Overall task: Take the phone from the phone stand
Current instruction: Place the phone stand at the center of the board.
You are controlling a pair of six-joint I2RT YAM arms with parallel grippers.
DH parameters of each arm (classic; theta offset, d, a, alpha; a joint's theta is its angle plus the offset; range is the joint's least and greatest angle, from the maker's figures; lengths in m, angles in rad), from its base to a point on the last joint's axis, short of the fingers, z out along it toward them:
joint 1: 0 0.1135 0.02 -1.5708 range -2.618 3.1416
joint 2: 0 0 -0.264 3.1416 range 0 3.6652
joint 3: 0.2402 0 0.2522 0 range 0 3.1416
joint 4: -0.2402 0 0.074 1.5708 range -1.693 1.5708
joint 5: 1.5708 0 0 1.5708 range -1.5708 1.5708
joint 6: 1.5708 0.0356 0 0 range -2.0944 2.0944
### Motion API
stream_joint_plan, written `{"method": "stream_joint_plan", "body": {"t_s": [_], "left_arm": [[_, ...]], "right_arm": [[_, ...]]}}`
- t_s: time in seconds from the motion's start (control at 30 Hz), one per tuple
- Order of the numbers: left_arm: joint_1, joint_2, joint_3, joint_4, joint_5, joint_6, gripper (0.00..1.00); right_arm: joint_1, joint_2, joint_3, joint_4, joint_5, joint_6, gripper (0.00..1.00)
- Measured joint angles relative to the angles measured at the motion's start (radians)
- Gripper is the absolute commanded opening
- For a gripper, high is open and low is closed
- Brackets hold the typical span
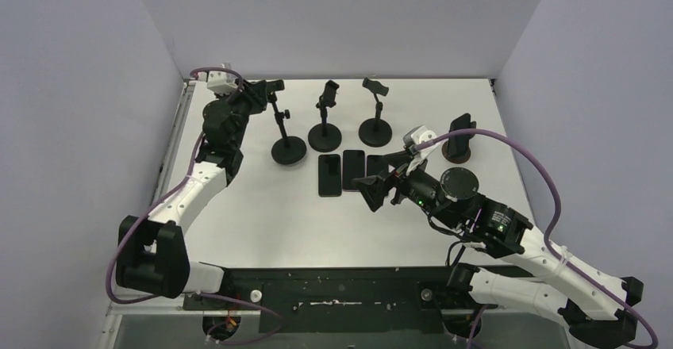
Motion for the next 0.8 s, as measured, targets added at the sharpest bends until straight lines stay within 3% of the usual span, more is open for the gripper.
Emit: {"method": "stream_joint_plan", "body": {"t_s": [0.17, 0.47, 0.57, 0.7, 0.8], "left_arm": [[0.0, 0.081, 0.0, 0.112, 0.025, -0.008, 0.0], [0.005, 0.089, -0.071, 0.24, 0.058, 0.081, 0.0], [0.006, 0.085, -0.098, 0.279, 0.089, 0.082, 0.12], [0.006, 0.063, -0.135, 0.304, 0.127, 0.078, 0.37], [0.006, 0.031, -0.174, 0.311, 0.142, 0.069, 0.48]], "right_arm": [[0.0, 0.0, 0.0, 0.0, 0.018, 0.001, 0.98], [0.0, 0.002, -0.01, 0.011, 0.018, 0.021, 0.97], [0.0, 0.01, -0.013, 0.015, 0.018, 0.029, 0.97], [0.0, 0.018, -0.014, 0.017, 0.018, 0.043, 0.97], [0.0, 0.027, -0.014, 0.025, 0.017, 0.051, 0.97]]}}
